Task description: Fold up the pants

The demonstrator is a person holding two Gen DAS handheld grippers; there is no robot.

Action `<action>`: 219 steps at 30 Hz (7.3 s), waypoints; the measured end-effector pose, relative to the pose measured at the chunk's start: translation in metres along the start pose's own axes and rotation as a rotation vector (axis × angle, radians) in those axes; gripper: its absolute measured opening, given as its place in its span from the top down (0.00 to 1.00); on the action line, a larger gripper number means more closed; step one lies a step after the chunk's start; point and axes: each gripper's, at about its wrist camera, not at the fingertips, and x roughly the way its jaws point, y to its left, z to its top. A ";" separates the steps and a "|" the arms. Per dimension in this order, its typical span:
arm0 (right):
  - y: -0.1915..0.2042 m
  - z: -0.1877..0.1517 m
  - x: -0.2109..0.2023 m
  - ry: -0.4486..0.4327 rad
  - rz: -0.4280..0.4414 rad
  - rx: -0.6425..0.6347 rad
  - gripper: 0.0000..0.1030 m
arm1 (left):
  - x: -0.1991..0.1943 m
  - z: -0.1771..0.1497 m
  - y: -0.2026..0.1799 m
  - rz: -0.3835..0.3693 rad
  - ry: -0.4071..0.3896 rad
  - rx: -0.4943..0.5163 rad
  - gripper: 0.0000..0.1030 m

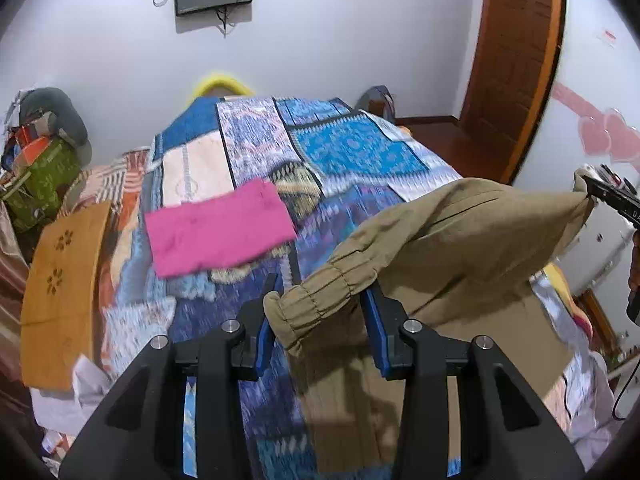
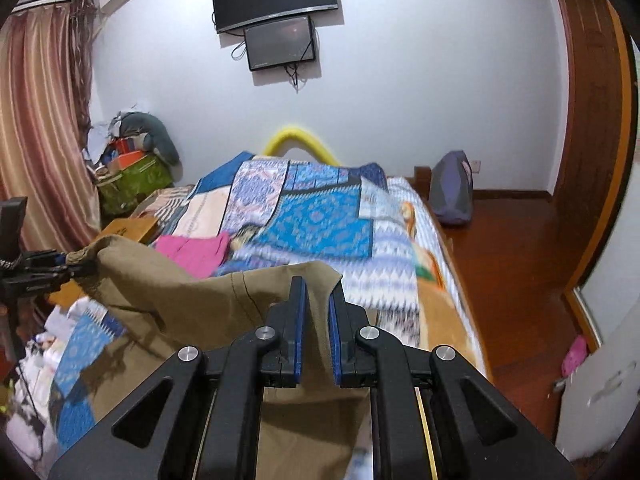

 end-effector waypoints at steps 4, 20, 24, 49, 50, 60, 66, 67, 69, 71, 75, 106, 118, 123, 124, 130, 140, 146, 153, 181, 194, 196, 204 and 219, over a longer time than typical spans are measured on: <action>0.003 -0.033 -0.012 0.035 0.005 0.018 0.91 | -0.004 -0.037 -0.005 -0.027 0.038 0.000 0.61; 0.009 -0.149 -0.012 0.229 -0.016 0.084 0.85 | -0.017 -0.121 -0.015 0.010 0.114 0.058 0.62; 0.009 -0.161 -0.021 0.248 -0.039 0.084 0.85 | -0.036 -0.117 -0.020 0.009 0.075 0.078 0.62; 0.101 -0.141 -0.009 0.206 0.062 -0.143 0.38 | 0.002 -0.121 -0.124 0.059 0.054 0.513 0.30; 0.104 -0.141 -0.007 0.213 0.070 -0.145 0.38 | 0.001 -0.119 -0.126 0.055 0.046 0.519 0.30; 0.131 -0.143 0.028 0.216 0.087 -0.237 0.39 | 0.001 -0.092 -0.123 -0.041 0.056 0.445 0.31; 0.122 -0.139 0.028 0.190 0.118 -0.195 0.78 | 0.008 -0.109 -0.139 -0.011 0.059 0.506 0.39; 0.122 -0.138 0.025 0.181 0.122 -0.195 0.80 | 0.011 -0.109 -0.140 0.000 0.063 0.507 0.49; 0.127 -0.138 0.023 0.178 0.119 -0.214 0.88 | 0.014 -0.107 -0.139 -0.022 0.077 0.475 0.61; 0.129 -0.138 0.019 0.174 0.119 -0.224 0.90 | 0.010 -0.104 -0.138 -0.029 0.055 0.458 0.72; 0.130 -0.140 0.011 0.174 0.126 -0.231 0.91 | -0.003 -0.107 -0.140 -0.055 0.037 0.471 0.78; 0.122 -0.139 0.018 0.248 0.189 -0.013 0.75 | 0.000 -0.100 -0.076 -0.065 0.129 0.137 0.58; 0.063 -0.170 0.000 0.286 0.045 0.026 0.74 | -0.001 -0.126 -0.050 0.039 0.134 0.136 0.57; 0.031 -0.185 -0.014 0.304 -0.008 0.103 0.59 | 0.000 -0.132 -0.022 0.000 0.145 0.023 0.42; 0.027 -0.187 -0.016 0.305 -0.020 0.118 0.59 | 0.002 -0.133 -0.021 -0.005 0.146 0.016 0.41; 0.020 -0.193 -0.022 0.322 -0.050 0.153 0.58 | 0.001 -0.124 -0.024 0.002 0.164 0.025 0.40; 0.014 -0.142 -0.038 0.209 -0.071 0.088 0.56 | -0.019 -0.063 -0.008 0.013 0.072 -0.025 0.40; 0.005 -0.105 -0.013 0.167 -0.080 0.046 0.56 | 0.016 -0.025 0.003 0.035 0.081 -0.056 0.40; -0.015 -0.077 0.034 0.170 -0.093 0.024 0.56 | 0.070 -0.008 0.018 0.038 0.141 -0.095 0.40; -0.048 -0.041 0.187 0.375 -0.164 -0.078 0.88 | 0.123 -0.015 0.040 0.064 0.217 -0.181 0.35; 0.041 -0.059 0.141 0.404 0.136 -0.121 0.53 | 0.114 -0.034 -0.008 -0.008 0.226 -0.041 0.31; 0.049 -0.077 0.146 0.441 0.117 -0.150 0.53 | 0.111 -0.039 -0.008 0.012 0.211 -0.035 0.27; 0.045 -0.094 0.109 0.463 0.073 -0.113 0.52 | 0.075 -0.052 0.003 0.017 0.199 -0.097 0.27; 0.090 -0.054 0.009 0.183 0.049 -0.137 0.48 | -0.040 -0.062 -0.014 0.011 0.024 -0.114 0.21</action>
